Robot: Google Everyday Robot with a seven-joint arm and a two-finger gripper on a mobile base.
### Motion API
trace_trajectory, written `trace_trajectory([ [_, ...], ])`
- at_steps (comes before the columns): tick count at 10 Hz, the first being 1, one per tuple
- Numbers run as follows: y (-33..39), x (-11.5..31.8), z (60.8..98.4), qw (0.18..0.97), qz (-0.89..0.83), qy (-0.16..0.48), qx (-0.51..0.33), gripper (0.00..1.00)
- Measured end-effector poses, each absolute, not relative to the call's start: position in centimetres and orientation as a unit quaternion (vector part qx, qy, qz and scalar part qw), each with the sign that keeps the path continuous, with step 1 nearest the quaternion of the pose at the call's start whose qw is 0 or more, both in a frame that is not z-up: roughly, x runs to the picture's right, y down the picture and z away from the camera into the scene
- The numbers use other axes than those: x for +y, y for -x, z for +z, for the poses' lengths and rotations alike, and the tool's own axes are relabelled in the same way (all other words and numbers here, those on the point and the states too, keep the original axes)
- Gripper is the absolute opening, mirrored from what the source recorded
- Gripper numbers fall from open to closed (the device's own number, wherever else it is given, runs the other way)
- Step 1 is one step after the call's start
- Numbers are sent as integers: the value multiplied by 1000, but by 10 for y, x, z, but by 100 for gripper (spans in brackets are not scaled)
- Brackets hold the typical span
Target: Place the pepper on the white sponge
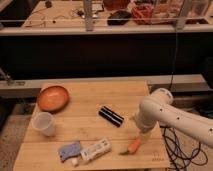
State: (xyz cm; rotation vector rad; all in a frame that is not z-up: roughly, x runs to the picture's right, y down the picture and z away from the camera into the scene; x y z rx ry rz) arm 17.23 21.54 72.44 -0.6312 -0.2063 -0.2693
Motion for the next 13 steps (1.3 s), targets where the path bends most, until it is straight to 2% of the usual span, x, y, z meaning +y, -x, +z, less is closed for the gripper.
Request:
trace_trajectory([
  [13,-174,253,734,928,-154,315,-123,80],
])
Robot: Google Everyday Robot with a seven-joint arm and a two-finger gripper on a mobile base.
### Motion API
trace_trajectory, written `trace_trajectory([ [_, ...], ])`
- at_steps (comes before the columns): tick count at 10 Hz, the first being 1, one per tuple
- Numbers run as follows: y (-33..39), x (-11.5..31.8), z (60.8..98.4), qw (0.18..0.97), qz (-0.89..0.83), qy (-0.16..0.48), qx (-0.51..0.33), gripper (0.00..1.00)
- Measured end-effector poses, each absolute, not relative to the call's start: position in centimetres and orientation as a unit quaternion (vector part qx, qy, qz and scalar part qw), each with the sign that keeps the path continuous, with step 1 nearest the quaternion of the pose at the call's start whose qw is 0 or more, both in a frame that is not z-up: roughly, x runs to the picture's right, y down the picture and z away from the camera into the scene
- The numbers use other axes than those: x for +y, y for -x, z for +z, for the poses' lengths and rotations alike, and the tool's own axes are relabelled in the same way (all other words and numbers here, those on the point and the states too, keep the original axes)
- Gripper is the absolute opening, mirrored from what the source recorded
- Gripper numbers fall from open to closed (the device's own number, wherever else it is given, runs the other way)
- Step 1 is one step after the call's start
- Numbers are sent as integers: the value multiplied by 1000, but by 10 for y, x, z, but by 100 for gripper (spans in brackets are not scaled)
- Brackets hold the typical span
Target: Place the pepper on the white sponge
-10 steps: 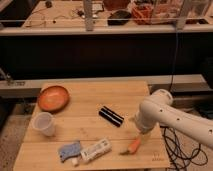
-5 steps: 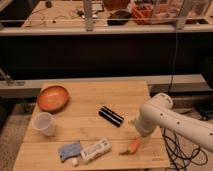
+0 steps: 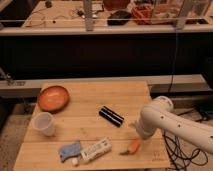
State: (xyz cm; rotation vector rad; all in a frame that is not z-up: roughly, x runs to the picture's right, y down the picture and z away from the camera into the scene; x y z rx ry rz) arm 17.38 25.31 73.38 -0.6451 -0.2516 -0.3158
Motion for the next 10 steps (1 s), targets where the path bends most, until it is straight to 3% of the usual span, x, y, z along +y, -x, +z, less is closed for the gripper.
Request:
trace_trajectory([
  [10,-169,273,748,923,-166,321,-133,80],
])
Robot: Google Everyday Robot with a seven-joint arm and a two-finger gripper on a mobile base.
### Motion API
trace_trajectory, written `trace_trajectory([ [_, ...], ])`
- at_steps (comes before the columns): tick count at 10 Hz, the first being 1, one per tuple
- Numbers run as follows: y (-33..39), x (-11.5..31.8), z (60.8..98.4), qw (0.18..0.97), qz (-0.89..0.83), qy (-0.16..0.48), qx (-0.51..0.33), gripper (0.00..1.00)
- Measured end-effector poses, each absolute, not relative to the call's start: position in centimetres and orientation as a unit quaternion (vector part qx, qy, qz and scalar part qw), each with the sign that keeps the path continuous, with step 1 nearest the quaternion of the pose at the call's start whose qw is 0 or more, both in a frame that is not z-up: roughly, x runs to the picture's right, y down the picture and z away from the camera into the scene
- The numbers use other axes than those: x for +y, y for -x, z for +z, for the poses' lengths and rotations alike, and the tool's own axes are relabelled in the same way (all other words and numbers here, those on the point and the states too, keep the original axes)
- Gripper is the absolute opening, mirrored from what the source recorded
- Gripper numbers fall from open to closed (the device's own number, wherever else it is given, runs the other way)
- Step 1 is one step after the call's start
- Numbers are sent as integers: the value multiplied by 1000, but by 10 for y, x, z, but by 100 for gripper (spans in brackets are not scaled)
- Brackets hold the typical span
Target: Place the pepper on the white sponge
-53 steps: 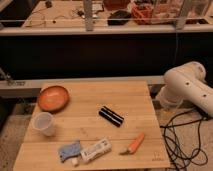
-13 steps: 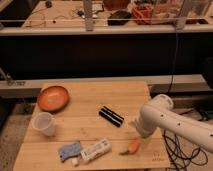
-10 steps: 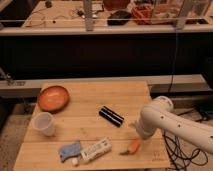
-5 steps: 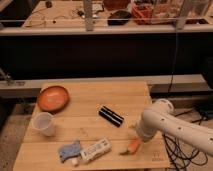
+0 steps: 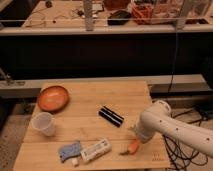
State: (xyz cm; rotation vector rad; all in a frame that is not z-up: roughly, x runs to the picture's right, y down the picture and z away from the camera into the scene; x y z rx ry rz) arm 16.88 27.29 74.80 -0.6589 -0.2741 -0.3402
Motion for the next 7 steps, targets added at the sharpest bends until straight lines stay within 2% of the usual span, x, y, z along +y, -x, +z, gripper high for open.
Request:
trace_trajectory([
  [7,-161,284,762,920,-169,324,-142,80],
])
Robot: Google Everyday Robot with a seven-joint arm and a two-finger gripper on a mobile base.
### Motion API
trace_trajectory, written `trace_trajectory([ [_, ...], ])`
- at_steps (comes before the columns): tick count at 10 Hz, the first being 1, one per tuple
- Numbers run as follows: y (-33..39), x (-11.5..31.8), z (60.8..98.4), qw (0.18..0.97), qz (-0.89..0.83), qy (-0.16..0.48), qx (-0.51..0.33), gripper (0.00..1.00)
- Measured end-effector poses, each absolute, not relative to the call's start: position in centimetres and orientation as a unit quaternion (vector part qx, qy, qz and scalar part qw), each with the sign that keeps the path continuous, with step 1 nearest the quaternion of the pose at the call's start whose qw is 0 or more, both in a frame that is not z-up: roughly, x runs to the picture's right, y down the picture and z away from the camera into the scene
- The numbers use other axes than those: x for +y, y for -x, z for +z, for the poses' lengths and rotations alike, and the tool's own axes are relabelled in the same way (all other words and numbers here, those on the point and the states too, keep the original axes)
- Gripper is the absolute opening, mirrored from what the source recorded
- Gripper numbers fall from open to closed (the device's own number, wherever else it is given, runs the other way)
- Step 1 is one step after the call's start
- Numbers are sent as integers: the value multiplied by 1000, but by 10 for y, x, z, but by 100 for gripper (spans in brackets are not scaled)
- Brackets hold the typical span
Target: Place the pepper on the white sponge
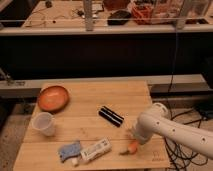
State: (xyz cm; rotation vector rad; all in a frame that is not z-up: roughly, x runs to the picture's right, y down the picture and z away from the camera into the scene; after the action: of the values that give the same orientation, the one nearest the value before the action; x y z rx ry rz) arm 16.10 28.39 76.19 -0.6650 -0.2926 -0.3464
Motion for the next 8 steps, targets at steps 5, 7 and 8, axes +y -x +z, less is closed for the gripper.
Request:
trace_trajectory([
  [5,-157,283,764,918,-172,325,-151,33],
  [7,-156,282,763,917,-173,324,-157,13],
  [8,-155,281,763,916,-173,324,-159,4],
])
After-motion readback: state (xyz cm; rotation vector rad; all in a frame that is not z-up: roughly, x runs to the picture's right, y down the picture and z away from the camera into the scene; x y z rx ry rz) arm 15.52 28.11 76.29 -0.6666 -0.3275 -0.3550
